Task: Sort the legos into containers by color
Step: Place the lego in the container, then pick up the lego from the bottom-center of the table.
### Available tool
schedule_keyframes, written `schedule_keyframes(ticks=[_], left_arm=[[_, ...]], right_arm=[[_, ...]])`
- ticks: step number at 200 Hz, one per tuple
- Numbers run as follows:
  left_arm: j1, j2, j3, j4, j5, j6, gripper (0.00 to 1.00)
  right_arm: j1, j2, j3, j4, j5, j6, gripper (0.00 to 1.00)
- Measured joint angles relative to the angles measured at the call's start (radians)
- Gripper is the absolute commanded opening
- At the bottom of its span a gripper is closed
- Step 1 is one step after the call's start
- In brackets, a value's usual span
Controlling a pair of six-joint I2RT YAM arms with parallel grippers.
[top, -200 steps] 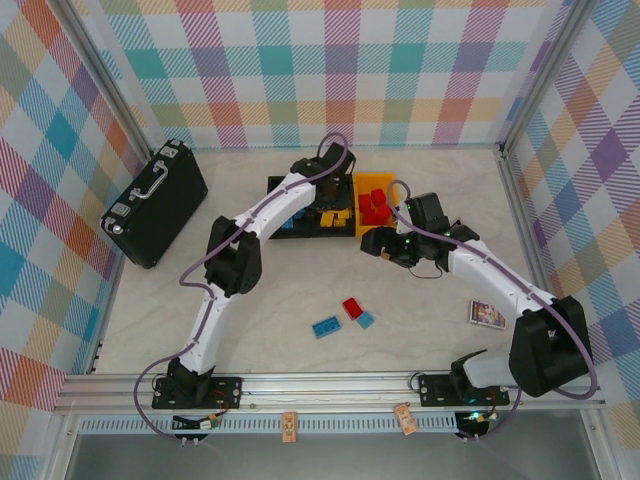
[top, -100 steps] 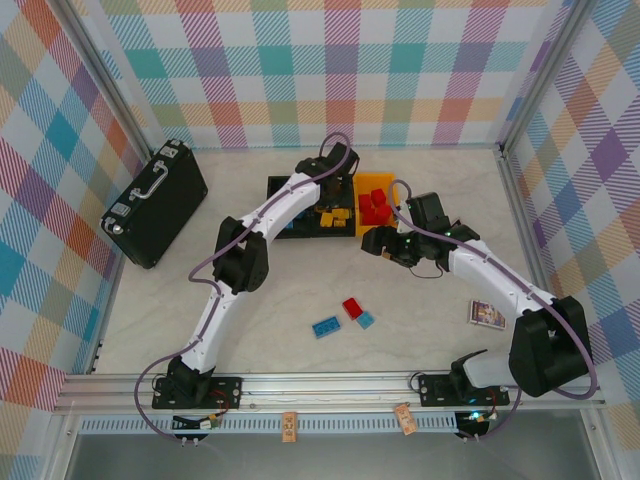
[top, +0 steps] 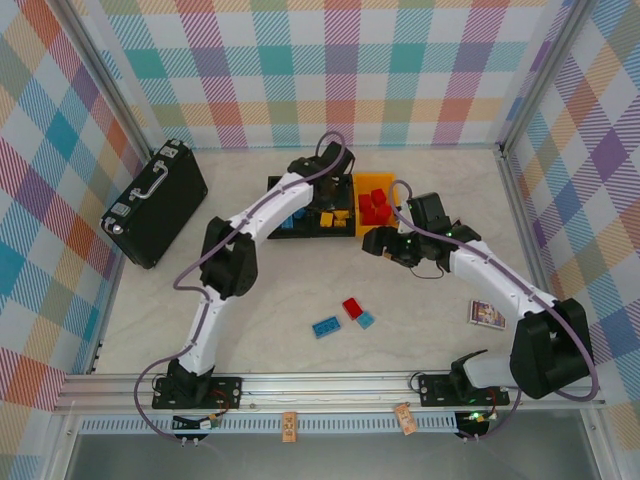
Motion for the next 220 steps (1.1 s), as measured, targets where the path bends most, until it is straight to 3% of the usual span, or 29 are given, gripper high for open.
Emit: schedule_keyframes(ticks=[62,128,184,220], left_arm=[[-0.012,-0.413,-0.523,0.195,0.071,0.002,0.54],[-0.021,-0.78,-1.09,0.344,0.117,-0.1,0.57],[-0.047,-0.999,-1.318,0.381,0.143,-0.192,0.58],[-0.055,-1.063,-1.407,0.382,0.145,-0.24,0.58]], right_arm=[[0.024,-0.038,0.0,-0.089,0.019,-0.074,0.73],[0.191,0.002,0.003,-0.174,0.078,-0.16,0.72],[0.326,0.129,0.028,-0.226,0.176,-0.201,0.72],[0.375,0.198,0.06,-0.231,0.22,-0.206,0.71]])
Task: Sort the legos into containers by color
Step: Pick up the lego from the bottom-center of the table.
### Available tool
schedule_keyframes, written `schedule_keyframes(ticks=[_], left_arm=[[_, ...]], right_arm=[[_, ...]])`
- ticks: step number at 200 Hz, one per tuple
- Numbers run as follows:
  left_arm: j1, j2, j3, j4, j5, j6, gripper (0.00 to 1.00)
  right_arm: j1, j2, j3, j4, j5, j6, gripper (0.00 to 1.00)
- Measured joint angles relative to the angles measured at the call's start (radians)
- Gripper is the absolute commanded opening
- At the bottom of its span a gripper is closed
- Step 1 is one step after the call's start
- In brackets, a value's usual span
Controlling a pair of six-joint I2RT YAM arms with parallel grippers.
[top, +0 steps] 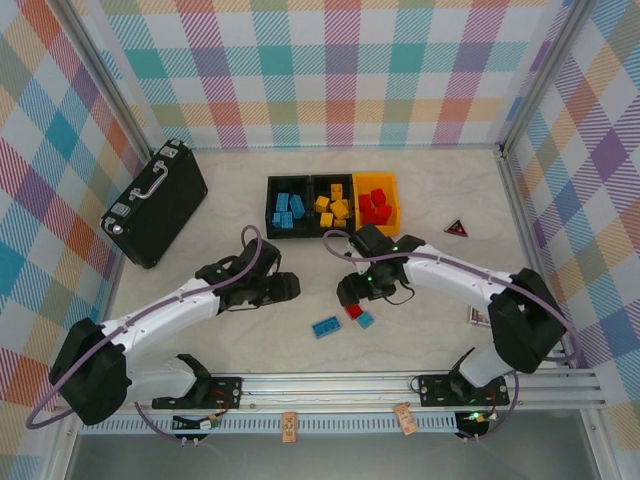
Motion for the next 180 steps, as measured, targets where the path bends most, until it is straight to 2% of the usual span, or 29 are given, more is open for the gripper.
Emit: schedule_keyframes(ticks=[101,180], left_arm=[[-0.027,0.039,-0.038,0.03,0.0,-0.052,0.59],[-0.038,0.088,-0.038,0.053,-0.001,-0.056,0.58]], right_arm=[[0.088,0.157,0.043,-0.01,0.082,-0.018,0.63],[0.092,0.214,0.08,-0.017,0.142,-0.018,0.38]])
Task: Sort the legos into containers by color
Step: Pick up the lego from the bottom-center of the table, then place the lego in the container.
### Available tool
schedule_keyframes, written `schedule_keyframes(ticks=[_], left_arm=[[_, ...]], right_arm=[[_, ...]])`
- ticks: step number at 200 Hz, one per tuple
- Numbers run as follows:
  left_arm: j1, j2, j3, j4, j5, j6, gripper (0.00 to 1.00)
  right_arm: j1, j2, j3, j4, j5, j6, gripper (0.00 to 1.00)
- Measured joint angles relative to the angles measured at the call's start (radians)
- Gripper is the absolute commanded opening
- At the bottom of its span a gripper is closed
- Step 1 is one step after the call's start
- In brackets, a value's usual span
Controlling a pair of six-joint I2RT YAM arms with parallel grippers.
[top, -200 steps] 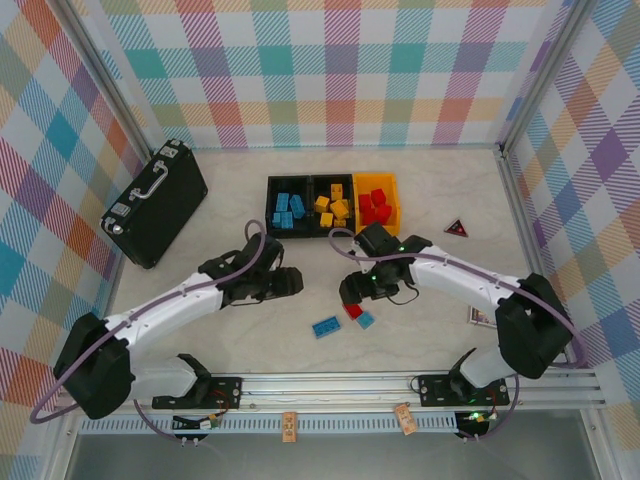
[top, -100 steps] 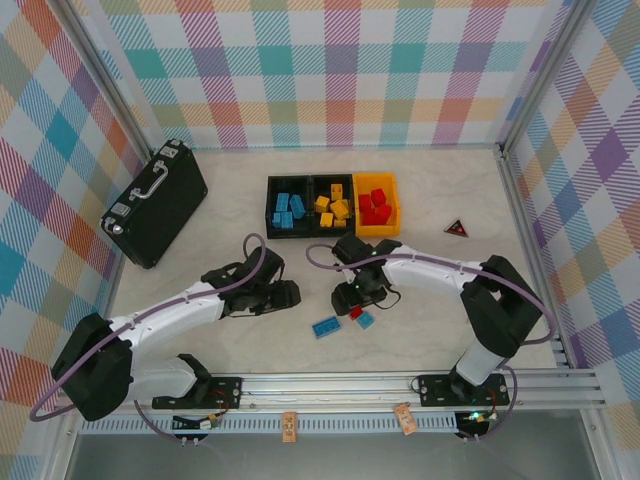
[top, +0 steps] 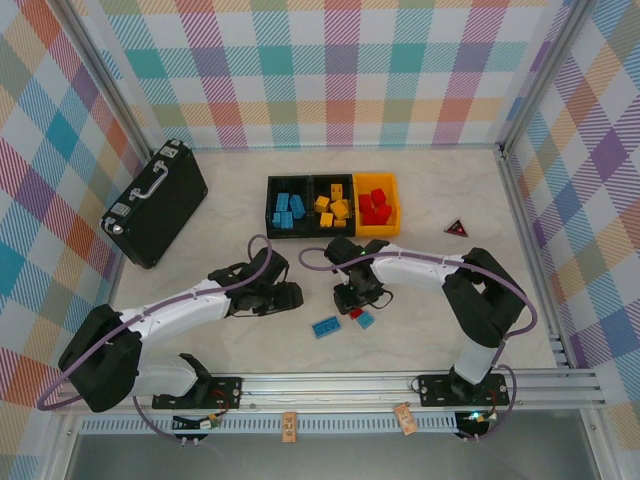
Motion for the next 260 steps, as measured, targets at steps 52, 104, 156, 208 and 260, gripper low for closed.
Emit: schedule_keyframes(ticks=[52,104,156,208,260], left_arm=[[-0.004,0.027,0.002,0.004,0.0,0.0,0.58],[-0.005,0.027,0.035,0.006,-0.022,-0.004,0.58],[-0.009,0.019,0.108,0.009,-0.084,-0.018,0.59],[-0.009,0.01,0.154,0.028,-0.121,-0.018,0.59],[-0.009,0.021,0.198,0.058,-0.126,-0.019,0.59]], right_arm=[[0.0,0.0,0.033,-0.001,0.039,0.001,0.35],[-0.039,-0.018,0.14,-0.026,0.049,-0.007,0.34],[-0.206,-0.031,0.303,-0.034,0.05,-0.016,0.35],[-0.371,0.029,0.494,-0.044,0.053,-0.018,0.35],[-0.458,0.261,0.72,-0.058,0.058,-0.018,0.35]])
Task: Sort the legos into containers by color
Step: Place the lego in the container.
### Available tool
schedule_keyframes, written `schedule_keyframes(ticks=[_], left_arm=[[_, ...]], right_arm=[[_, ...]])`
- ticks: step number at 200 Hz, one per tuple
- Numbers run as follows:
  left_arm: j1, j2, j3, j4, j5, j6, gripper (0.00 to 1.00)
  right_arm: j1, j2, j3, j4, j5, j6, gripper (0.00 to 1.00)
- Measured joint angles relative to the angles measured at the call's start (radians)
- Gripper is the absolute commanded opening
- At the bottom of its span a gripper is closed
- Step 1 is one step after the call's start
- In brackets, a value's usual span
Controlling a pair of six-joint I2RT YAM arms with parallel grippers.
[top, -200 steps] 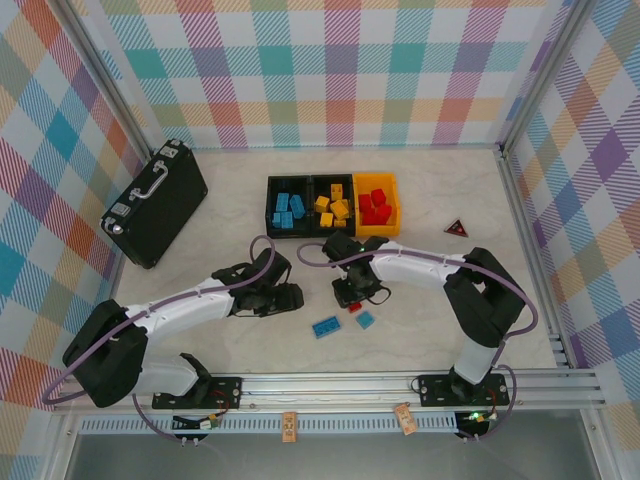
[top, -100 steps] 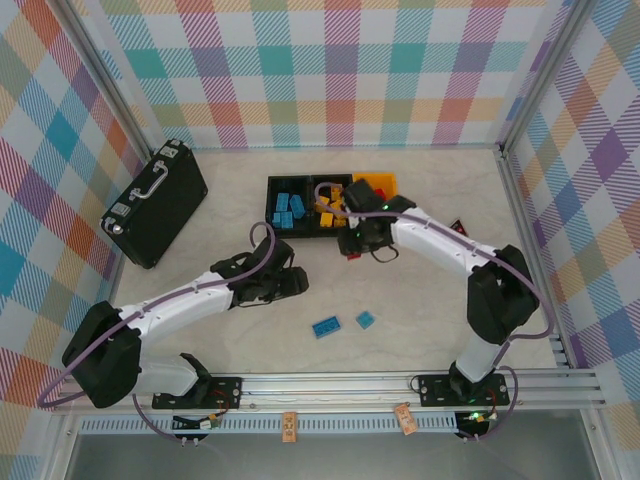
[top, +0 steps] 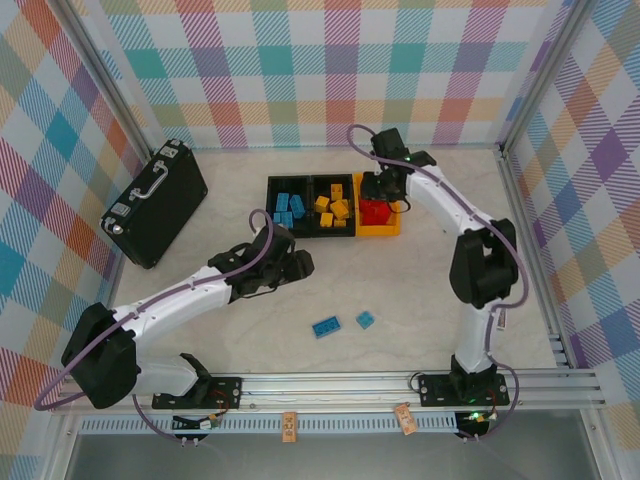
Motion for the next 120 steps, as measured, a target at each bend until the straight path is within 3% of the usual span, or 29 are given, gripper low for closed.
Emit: schedule_keyframes(ticks=[60,120], left_arm=[[0.0,0.002,0.004,0.016,-0.001,-0.013,0.59],[0.0,-0.007,-0.016,0.015,-0.002,-0.029,0.59]], right_arm=[[-0.043,0.235,0.259,-0.061,0.002,0.0,0.37],[-0.05,0.318,0.334,-0.09,-0.002,0.0,0.44]])
